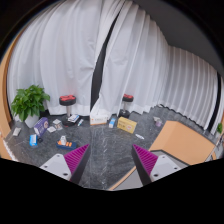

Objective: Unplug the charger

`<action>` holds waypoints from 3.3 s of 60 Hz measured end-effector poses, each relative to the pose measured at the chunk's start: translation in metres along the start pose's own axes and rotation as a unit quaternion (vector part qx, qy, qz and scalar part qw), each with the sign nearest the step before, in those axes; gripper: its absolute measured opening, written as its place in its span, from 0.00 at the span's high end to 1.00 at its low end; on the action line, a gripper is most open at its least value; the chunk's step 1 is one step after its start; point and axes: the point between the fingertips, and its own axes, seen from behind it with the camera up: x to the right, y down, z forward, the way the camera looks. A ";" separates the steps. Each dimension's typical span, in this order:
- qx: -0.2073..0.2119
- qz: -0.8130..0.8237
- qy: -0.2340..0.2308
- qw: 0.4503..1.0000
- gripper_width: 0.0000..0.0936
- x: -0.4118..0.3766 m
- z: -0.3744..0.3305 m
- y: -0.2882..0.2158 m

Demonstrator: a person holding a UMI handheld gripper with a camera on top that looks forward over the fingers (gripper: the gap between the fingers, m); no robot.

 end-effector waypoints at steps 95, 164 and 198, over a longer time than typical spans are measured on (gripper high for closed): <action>-0.025 0.020 -0.080 0.996 0.91 -0.349 0.358 0.115; -0.056 -0.020 -0.072 0.996 0.09 -0.079 0.381 0.132; -0.010 -0.015 -0.025 1.000 0.09 -0.084 0.093 0.107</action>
